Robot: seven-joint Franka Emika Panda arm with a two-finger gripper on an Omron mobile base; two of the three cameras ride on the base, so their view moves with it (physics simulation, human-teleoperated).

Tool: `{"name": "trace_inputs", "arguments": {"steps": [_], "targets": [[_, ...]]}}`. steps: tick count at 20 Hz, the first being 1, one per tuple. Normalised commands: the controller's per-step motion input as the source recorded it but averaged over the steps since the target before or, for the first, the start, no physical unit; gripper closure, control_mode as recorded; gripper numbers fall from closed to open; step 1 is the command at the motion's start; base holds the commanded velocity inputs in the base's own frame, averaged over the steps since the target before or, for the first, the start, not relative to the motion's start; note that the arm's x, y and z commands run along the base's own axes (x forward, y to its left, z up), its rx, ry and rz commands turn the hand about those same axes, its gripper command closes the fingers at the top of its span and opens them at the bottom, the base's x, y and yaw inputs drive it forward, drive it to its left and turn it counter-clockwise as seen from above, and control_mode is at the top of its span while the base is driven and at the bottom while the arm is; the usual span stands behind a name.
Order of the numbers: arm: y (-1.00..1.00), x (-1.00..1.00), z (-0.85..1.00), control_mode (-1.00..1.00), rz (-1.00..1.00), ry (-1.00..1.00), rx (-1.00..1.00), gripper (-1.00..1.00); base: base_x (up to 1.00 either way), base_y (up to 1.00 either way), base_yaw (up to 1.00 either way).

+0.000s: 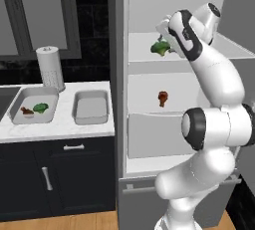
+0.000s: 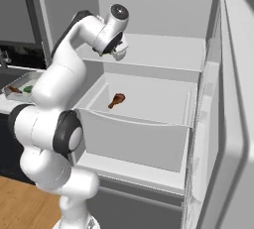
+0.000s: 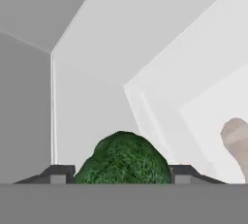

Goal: Place one broccoli and one chicken drumstick in each tupperware on the nearby counter, to pack two identical lunches.

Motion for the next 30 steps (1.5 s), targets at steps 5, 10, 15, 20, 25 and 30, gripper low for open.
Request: {"name": "trace_inputs", "arguments": {"steps": [5, 10, 15, 20, 25, 30], "targets": [[-0.04, -0.99, -0.10, -1.00, 0.01, -0.14, 0.10, 1.00, 0.00, 0.00, 0.00], [-0.03, -1.00, 0.29, -1.00, 0.04, -0.13, -0.06, 1.00, 0.00, 0.00, 0.00], [0.00, -1.00, 0.28, -1.00, 0.10, -0.04, -0.09, 1.00, 0.00, 0.00, 0.00], [0.00, -1.00, 0.03, -1.00, 0.13, 0.00, -0.27, 1.00, 0.00, 0.00, 0.00], [0.00, -1.00, -0.02, -1.00, 0.23, 0.00, -0.42, 1.00, 0.00, 0.00, 0.00], [0.00, -1.00, -0.06, -1.00, 0.20, 0.00, -0.28, 1.00, 0.00, 0.00, 0.00]]}}
